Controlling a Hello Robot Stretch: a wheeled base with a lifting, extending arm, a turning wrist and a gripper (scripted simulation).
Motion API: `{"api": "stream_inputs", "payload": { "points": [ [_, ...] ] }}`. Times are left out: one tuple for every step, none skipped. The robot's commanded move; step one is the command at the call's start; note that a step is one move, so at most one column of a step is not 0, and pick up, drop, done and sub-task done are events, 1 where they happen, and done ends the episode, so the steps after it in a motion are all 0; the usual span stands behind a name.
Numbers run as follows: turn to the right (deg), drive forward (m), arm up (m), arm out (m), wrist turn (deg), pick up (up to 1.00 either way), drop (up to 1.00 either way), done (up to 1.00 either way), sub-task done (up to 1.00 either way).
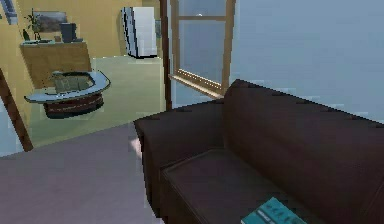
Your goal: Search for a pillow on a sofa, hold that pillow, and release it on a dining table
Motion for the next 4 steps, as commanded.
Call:
{"api": "stream_inputs", "payload": {
  "points": [
    [0.0,0.0,0.0,0.0,0.0,1.0,0.0,0.0,0.0],
    [0.0,0.0,0.1,0.0,0.0,0.0,0.0,0.0,0.0],
    [0.0,0.0,0.4,0.0,0.0,0.0,0.0,0.0,0.0],
    [0.0,0.0,0.0,0.0,-45.0,0.0,0.0,0.0,0.0]
  ]
}}
